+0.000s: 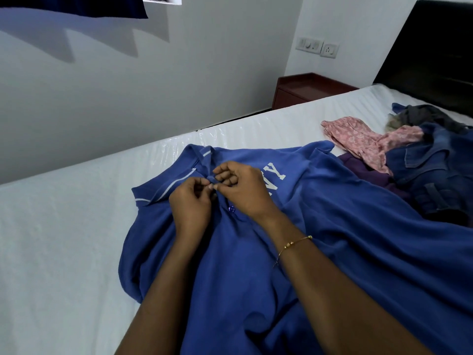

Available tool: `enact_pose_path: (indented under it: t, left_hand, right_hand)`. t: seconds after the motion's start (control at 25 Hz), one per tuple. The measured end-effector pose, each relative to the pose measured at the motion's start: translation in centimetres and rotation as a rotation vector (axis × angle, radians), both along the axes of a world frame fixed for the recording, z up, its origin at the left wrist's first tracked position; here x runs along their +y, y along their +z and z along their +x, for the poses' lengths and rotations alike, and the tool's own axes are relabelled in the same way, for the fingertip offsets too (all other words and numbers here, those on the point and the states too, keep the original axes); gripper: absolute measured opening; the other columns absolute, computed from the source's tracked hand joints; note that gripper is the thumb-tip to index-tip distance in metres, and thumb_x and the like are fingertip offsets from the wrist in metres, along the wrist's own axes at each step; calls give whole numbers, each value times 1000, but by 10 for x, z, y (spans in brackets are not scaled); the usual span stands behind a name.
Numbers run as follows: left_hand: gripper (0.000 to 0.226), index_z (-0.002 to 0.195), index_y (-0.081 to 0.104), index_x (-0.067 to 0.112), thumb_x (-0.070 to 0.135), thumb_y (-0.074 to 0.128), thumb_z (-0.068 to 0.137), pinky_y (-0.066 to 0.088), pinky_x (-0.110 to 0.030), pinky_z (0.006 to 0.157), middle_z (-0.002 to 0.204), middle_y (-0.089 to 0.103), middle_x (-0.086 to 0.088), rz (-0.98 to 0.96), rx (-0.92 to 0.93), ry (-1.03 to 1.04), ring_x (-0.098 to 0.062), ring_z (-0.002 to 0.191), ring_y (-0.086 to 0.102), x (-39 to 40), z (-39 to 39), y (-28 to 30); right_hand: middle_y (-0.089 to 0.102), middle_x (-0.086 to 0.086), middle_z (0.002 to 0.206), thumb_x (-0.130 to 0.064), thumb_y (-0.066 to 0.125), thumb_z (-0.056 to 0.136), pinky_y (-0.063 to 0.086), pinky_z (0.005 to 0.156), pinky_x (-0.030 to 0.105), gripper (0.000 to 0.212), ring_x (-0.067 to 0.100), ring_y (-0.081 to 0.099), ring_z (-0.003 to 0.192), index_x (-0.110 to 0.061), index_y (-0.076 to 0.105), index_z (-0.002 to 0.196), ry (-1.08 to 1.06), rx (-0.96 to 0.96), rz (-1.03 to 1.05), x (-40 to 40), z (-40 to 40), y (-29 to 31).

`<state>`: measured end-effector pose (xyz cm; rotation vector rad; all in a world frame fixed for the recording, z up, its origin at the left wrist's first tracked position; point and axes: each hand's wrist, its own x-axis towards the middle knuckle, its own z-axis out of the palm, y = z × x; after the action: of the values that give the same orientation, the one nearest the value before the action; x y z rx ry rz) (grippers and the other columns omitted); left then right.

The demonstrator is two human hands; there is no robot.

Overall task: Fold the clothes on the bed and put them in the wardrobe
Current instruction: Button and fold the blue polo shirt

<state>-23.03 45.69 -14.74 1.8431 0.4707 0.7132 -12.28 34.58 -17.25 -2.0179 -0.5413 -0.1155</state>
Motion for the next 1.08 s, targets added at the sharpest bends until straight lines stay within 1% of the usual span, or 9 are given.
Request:
enact_pose_path:
  t: [0.08, 0.16, 0.28, 0.48, 0.72, 0.88, 0.96, 1.04, 1.08]
  left_hand:
    - [7, 92, 72, 11, 5, 72, 95, 60, -35, 78, 83, 76, -1, -127, -25, -31, -9, 70, 70, -3, -1, 3]
    - [6, 95, 71, 8, 2, 69, 97, 60, -36, 80, 86, 76, -6, -218, -56, -63, -11, 73, 70, -6, -1, 5]
    - [8, 101, 73, 6, 2, 67, 98, 60, -36, 85, 91, 77, -8, -293, -85, -89, -11, 78, 71, -9, -4, 10]
    - [10, 92, 79, 9, 17, 75, 96, 56, -20, 72, 80, 77, -4, -241, -114, -77, -7, 72, 68, -18, -16, 24]
    - [3, 92, 76, 16, 16, 75, 95, 59, -34, 76, 81, 76, 1, -115, -54, 30, -7, 71, 68, -12, -10, 18]
    - [7, 96, 73, 10, 12, 68, 100, 55, -36, 74, 75, 72, -5, -274, -42, 33, -11, 64, 63, -9, -9, 14]
    - [5, 105, 69, 11, 12, 68, 100, 50, -37, 73, 75, 69, -3, -344, -39, 6, -9, 62, 57, -7, -8, 14]
    - [28, 120, 57, 15, 12, 72, 97, 51, -35, 74, 81, 72, -2, -368, -42, -69, -9, 64, 60, -8, -9, 19]
    - [37, 124, 54, 18, 15, 75, 95, 52, -34, 75, 84, 73, 1, -247, -33, -80, -8, 67, 63, -7, -10, 21]
  right_hand:
    - [97, 13, 109, -4, 87, 116, 82, 105, 53, 13, -10, 73, 67, -1, 94, 127, -4, 85, 41, -2, 1, 5]
    - [92, 9, 103, 2, 75, 122, 81, 110, 58, 19, -6, 75, 66, 3, 91, 134, 14, 200, 91, -7, 4, 8]
    - [83, -1, 94, 7, 79, 119, 81, 103, 54, 20, -3, 76, 63, 5, 88, 136, 38, 248, 105, -10, 4, 12]
    - [83, -5, 93, 3, 87, 111, 76, 96, 41, 23, -11, 70, 64, -1, 90, 134, 9, 162, 43, 1, 2, 4]
    - [79, -6, 95, 5, 80, 114, 68, 93, 41, 32, 2, 69, 75, -2, 80, 145, -4, 257, 54, 5, 1, 2]
    - [75, -2, 108, 8, 78, 118, 66, 99, 37, 29, 3, 68, 85, -2, 77, 145, 28, 316, 155, 16, -3, -3]
    - [74, -4, 108, 9, 76, 120, 64, 99, 29, 27, 0, 69, 88, -11, 75, 138, 75, 379, 226, 11, -3, -4]
    - [75, -6, 105, 9, 76, 120, 64, 97, 26, 30, -1, 71, 88, -18, 72, 133, 92, 420, 247, 2, -2, -1]
    - [75, -6, 102, 8, 75, 119, 64, 94, 27, 29, 1, 70, 84, -17, 73, 133, 72, 426, 234, -2, -1, 1]
